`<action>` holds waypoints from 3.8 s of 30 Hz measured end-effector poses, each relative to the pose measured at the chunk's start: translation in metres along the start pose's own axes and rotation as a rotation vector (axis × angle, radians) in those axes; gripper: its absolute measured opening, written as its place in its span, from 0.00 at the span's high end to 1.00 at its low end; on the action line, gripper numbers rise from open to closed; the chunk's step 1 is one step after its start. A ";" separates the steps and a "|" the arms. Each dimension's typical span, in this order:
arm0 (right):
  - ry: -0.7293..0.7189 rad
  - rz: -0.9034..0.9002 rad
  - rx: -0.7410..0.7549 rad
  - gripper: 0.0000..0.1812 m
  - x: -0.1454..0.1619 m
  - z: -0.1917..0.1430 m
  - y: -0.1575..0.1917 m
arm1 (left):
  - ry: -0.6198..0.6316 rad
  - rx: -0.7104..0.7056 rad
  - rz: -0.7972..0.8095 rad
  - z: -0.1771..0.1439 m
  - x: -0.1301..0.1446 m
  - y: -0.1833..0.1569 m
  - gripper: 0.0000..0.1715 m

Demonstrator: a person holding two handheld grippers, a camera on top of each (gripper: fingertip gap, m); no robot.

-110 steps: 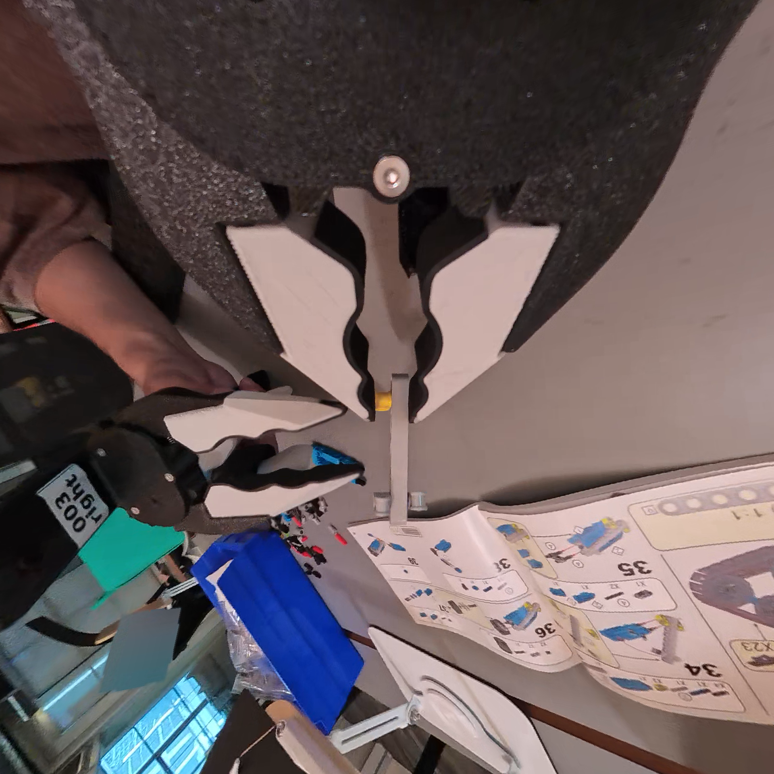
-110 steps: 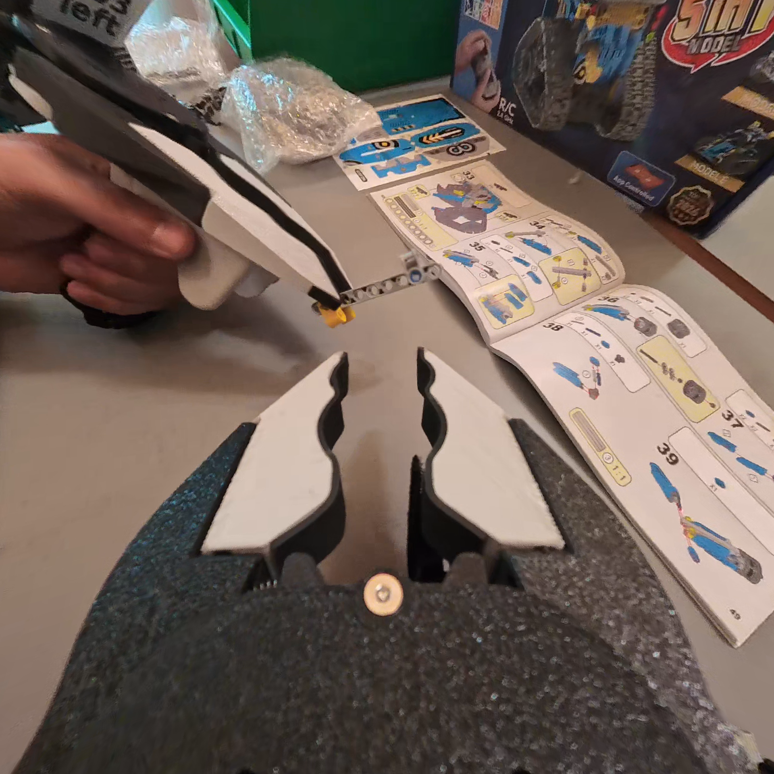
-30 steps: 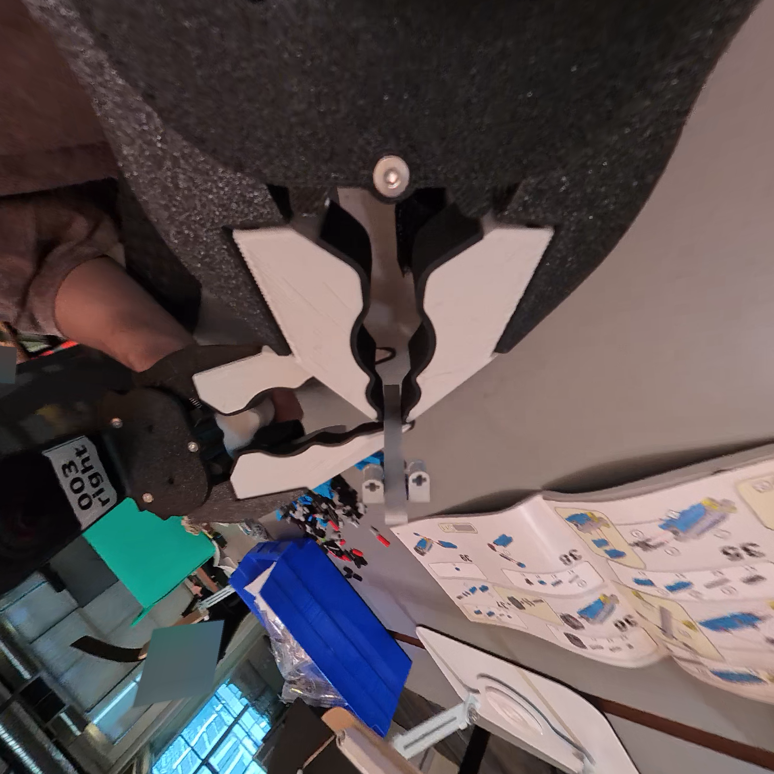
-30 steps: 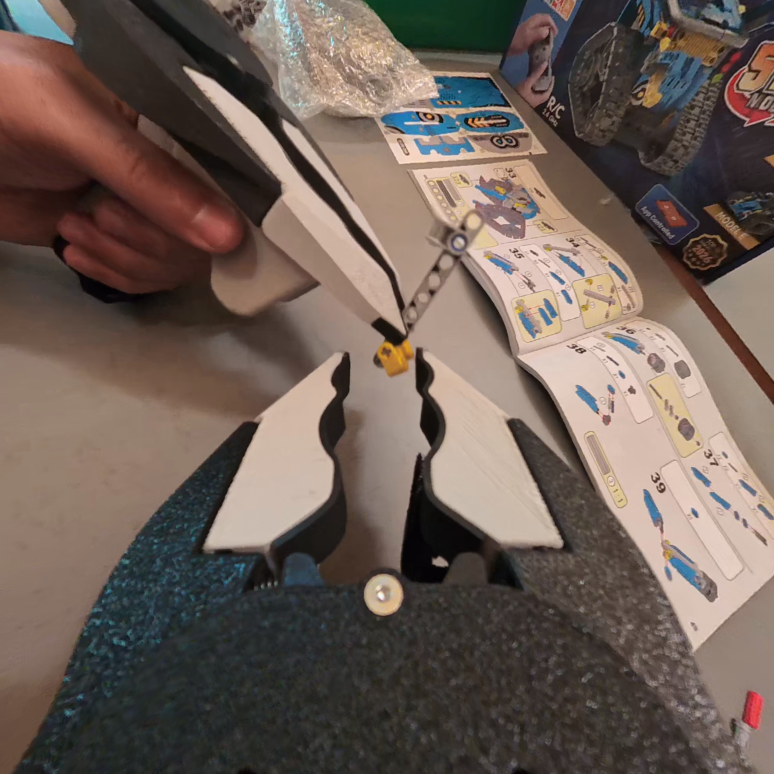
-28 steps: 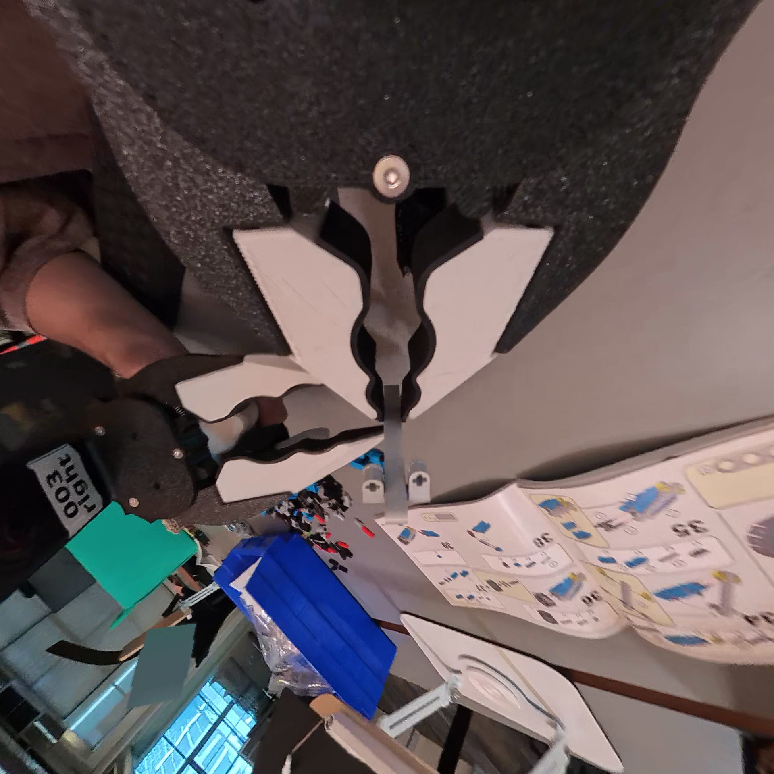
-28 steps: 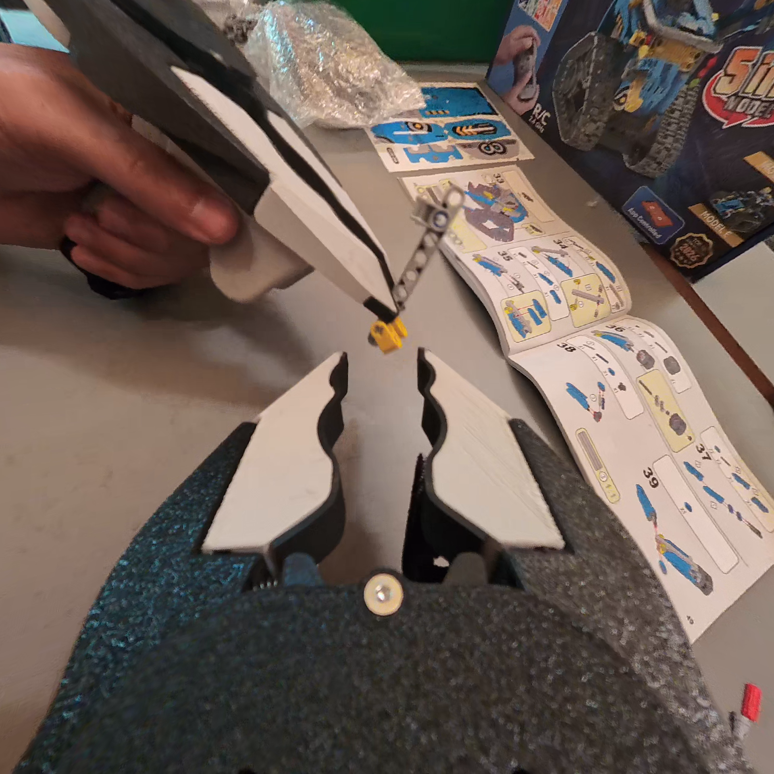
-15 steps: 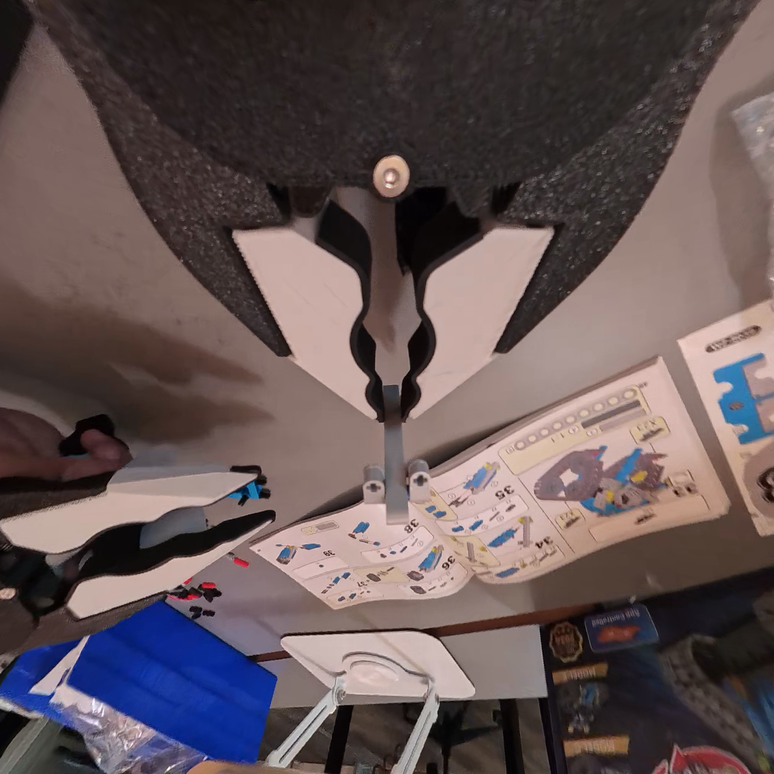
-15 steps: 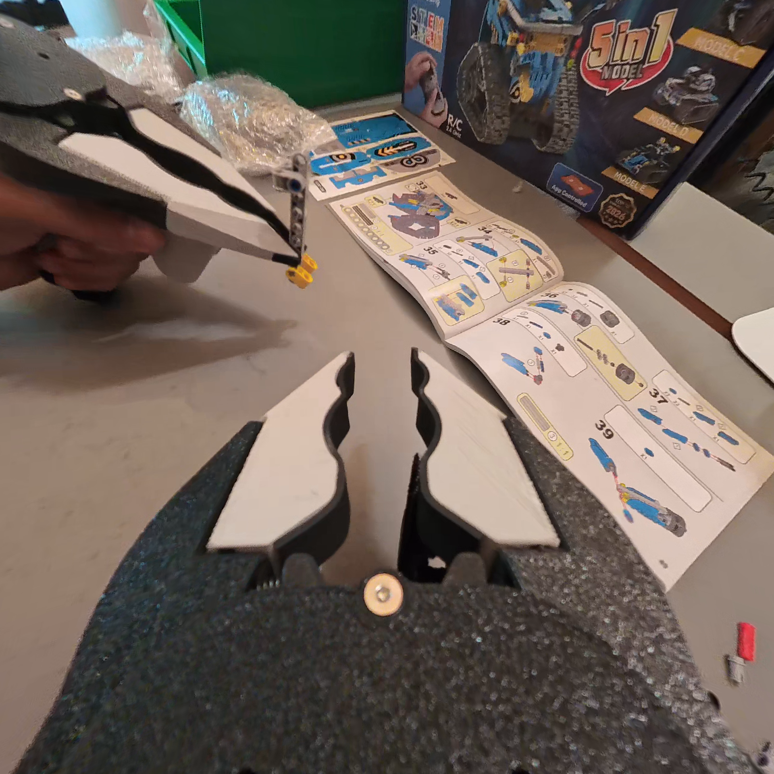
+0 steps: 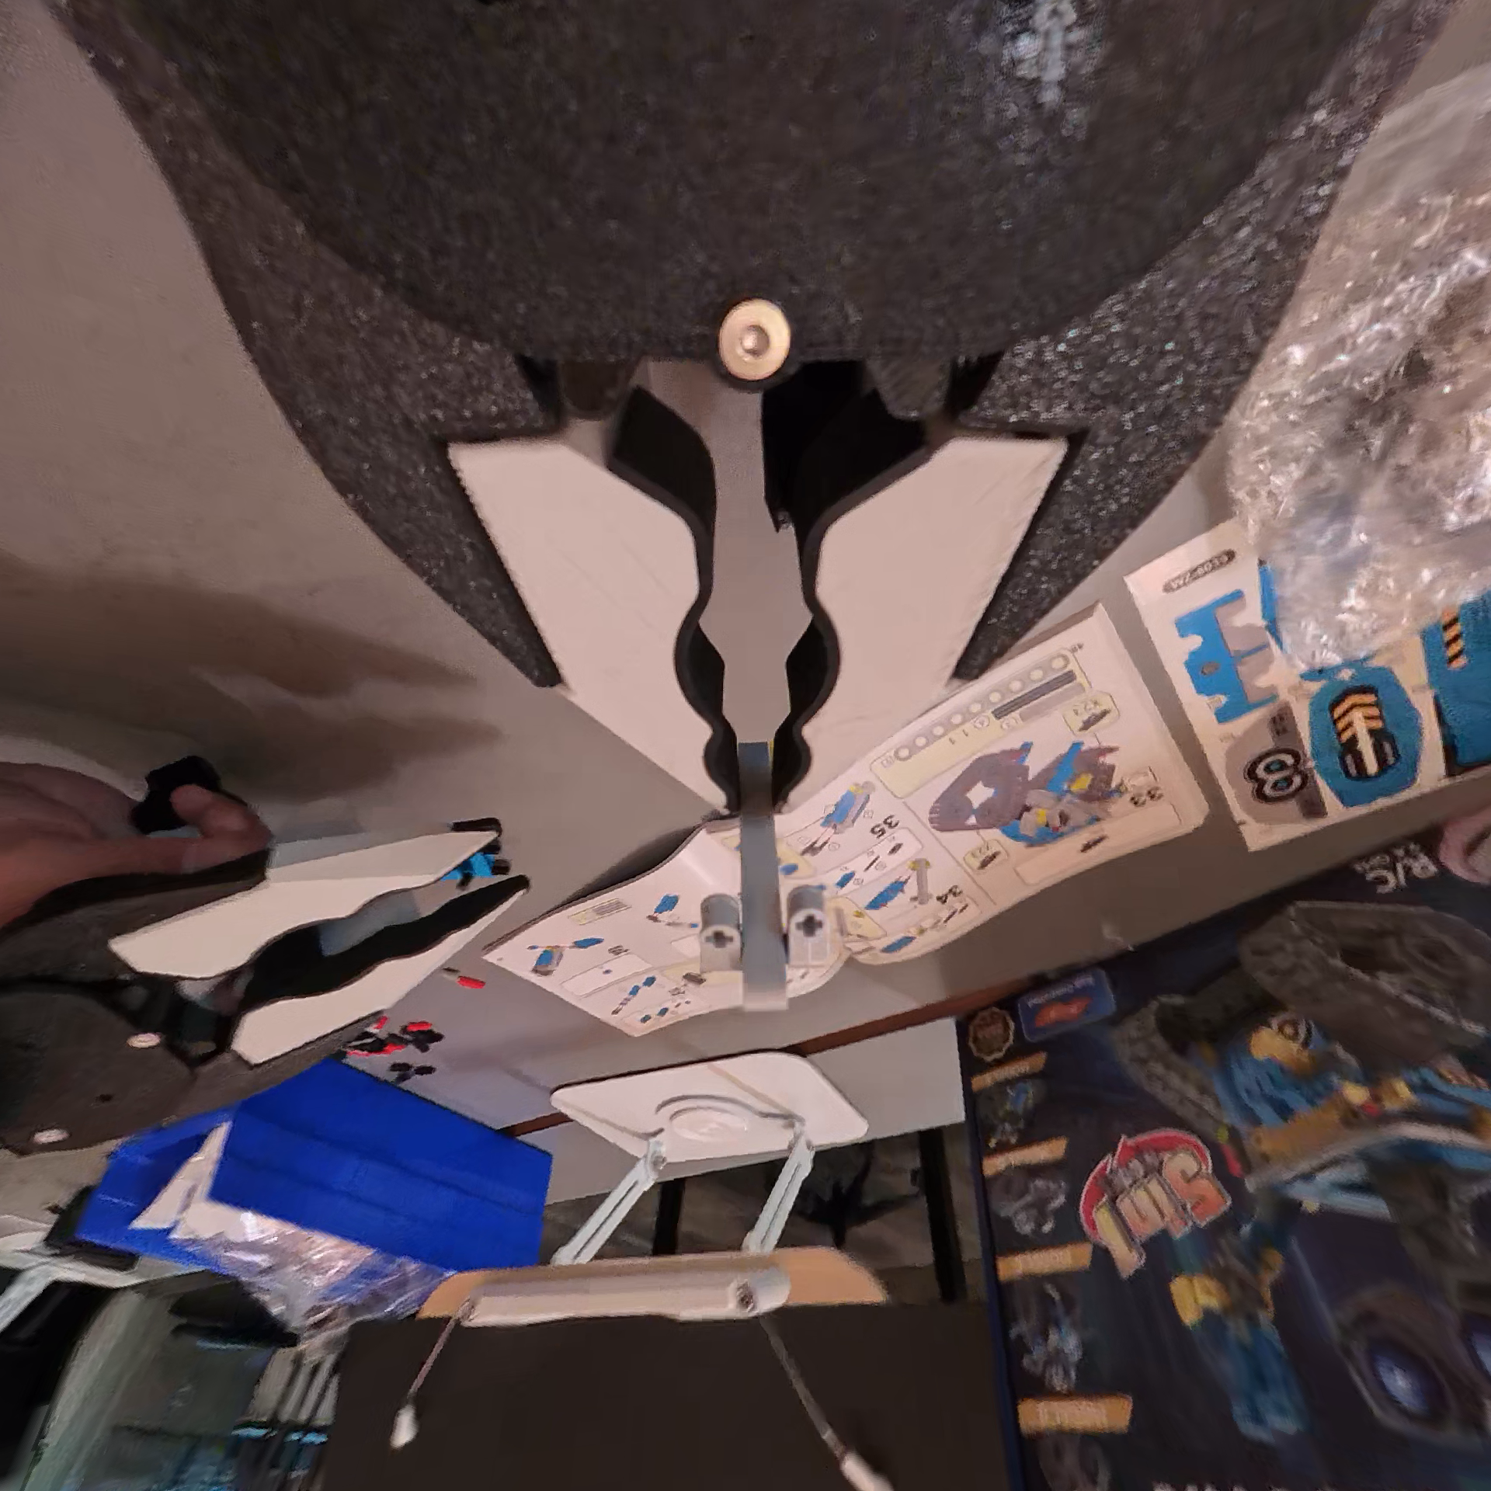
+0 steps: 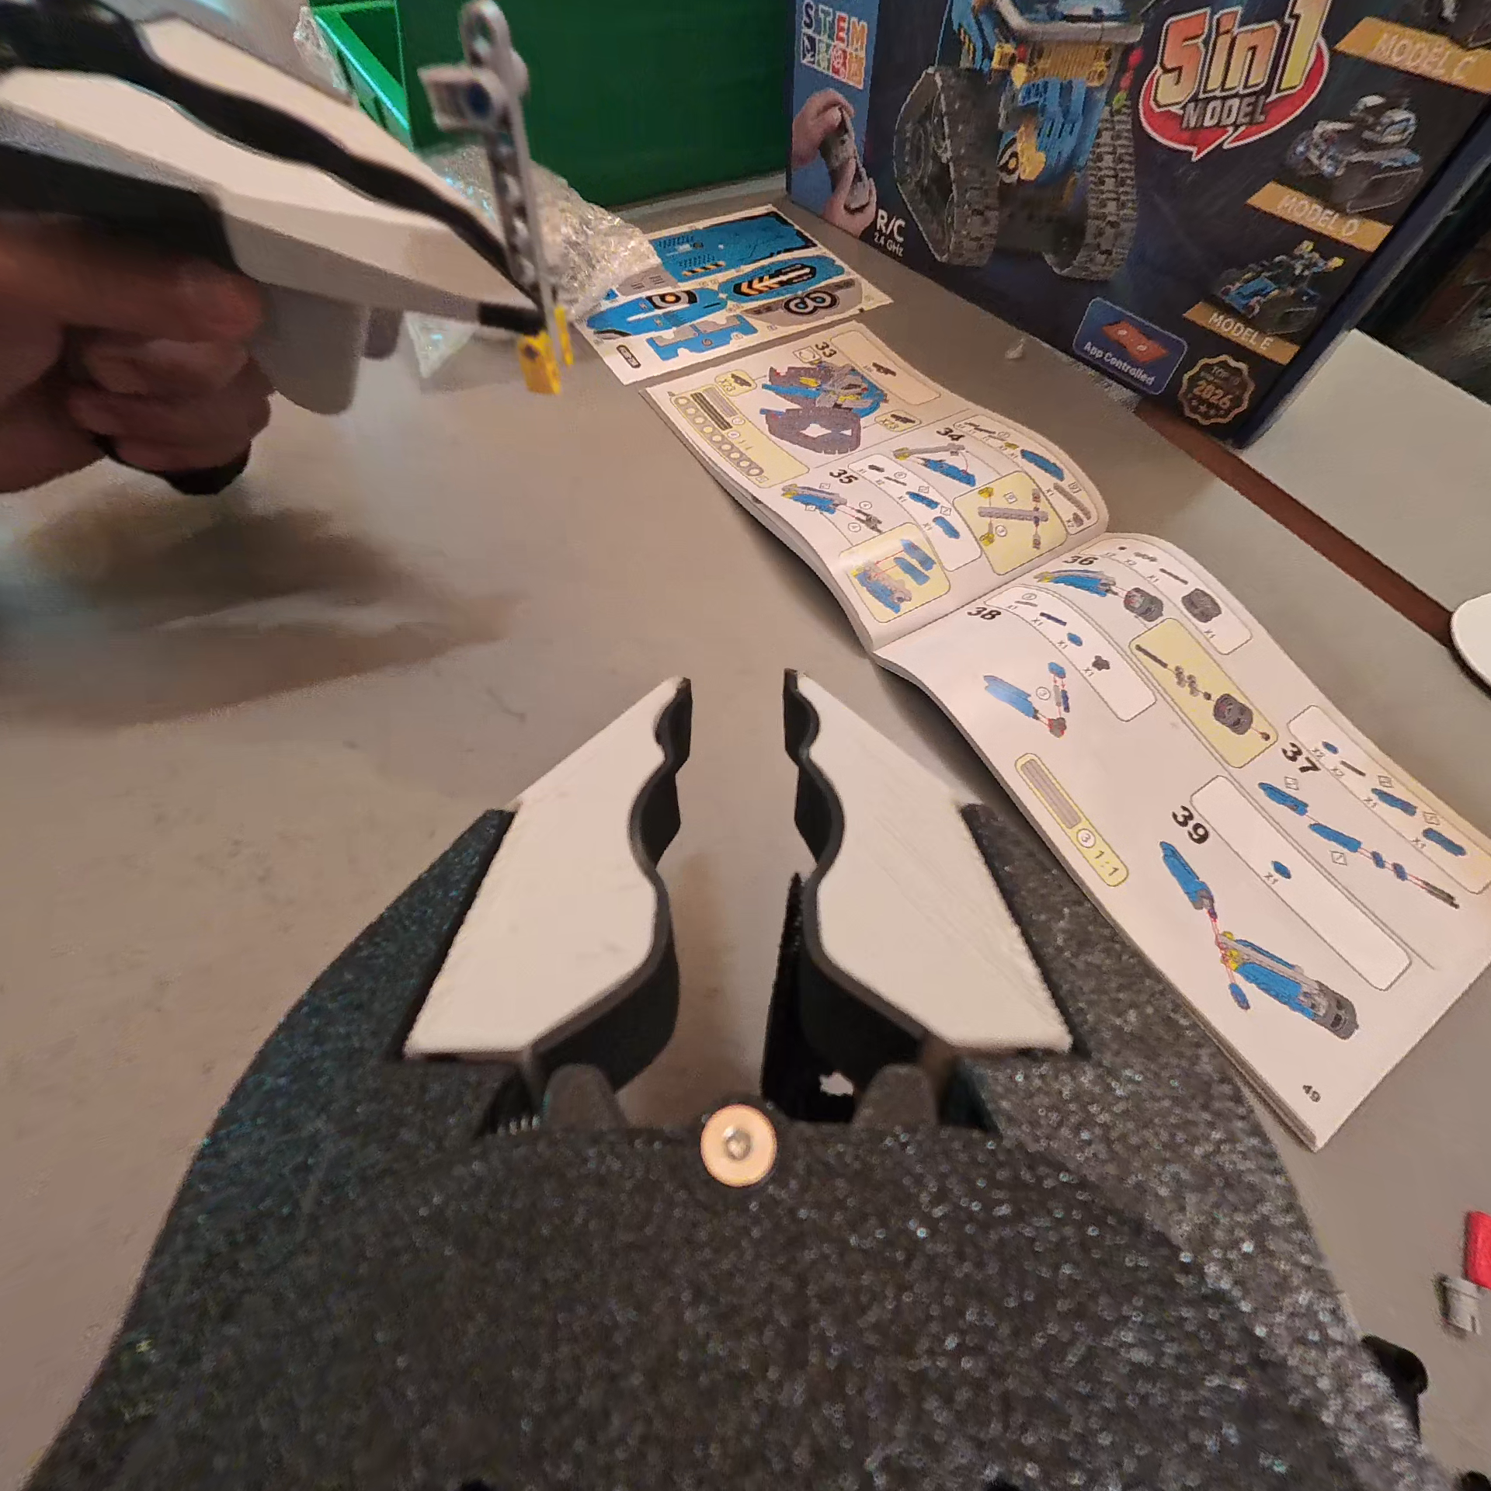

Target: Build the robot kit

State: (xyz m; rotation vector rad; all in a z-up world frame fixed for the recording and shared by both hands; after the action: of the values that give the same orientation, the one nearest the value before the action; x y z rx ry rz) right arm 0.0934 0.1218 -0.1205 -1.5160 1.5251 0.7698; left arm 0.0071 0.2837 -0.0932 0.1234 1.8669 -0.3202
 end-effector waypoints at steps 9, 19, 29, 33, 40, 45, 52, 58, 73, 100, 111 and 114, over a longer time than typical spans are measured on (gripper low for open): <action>-0.003 0.001 0.006 0.88 0.000 -0.003 -0.004 | -0.057 0.146 -0.010 -0.009 -0.007 -0.009 0.96; -0.076 0.309 0.126 0.89 0.012 -0.052 -0.081 | 0.262 0.261 -0.161 0.015 0.030 -0.025 0.96; 0.353 -0.033 -0.123 0.71 0.061 -0.068 -0.055 | 0.735 0.210 0.057 0.035 0.048 -0.066 0.96; 0.434 -0.046 -0.108 0.72 0.075 -0.058 -0.055 | 0.680 0.224 0.050 0.040 0.037 -0.066 0.96; 0.385 -0.044 -0.096 0.86 0.075 -0.039 -0.056 | 0.509 0.318 -0.007 0.034 0.034 -0.054 0.96; 0.321 0.025 -0.298 0.87 0.065 -0.030 -0.032 | 0.517 0.407 -0.042 0.026 0.040 -0.052 0.96; 0.203 0.066 -0.662 0.86 0.034 -0.028 0.032 | 0.609 0.548 -0.279 0.024 0.052 -0.057 0.96; 0.244 -0.068 -0.611 0.86 0.035 -0.022 0.045 | 0.542 0.616 -0.211 0.021 0.044 -0.066 0.96; 0.298 -0.278 -0.562 0.86 0.046 -0.013 0.060 | 0.617 0.551 0.148 0.025 0.066 -0.080 0.96; 0.212 -0.237 -0.577 0.78 0.039 -0.017 0.056 | 0.629 0.539 0.242 0.017 0.073 -0.082 0.75; 0.185 -0.455 -0.501 0.79 0.018 -0.002 0.099 | 0.585 0.417 0.202 0.019 0.064 -0.062 0.79; 0.252 -0.517 -0.489 0.79 0.025 0.008 0.104 | 0.590 0.395 0.193 0.020 0.064 -0.060 0.79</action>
State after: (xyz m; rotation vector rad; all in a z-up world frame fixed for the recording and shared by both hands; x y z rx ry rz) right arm -0.0065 0.1254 -0.1594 -2.3245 1.0648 0.6843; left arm -0.0094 0.2161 -0.1496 0.7287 2.3243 -0.5592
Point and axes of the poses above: each gripper's, where its closed fingertips meet, z out along the fingers, x out of its underside, y = z × x across the jaws, the point moved 6 cm from there along -z, back along the fingers, and after that the axes turned 6 degrees about -z, right-handed, at the moved point
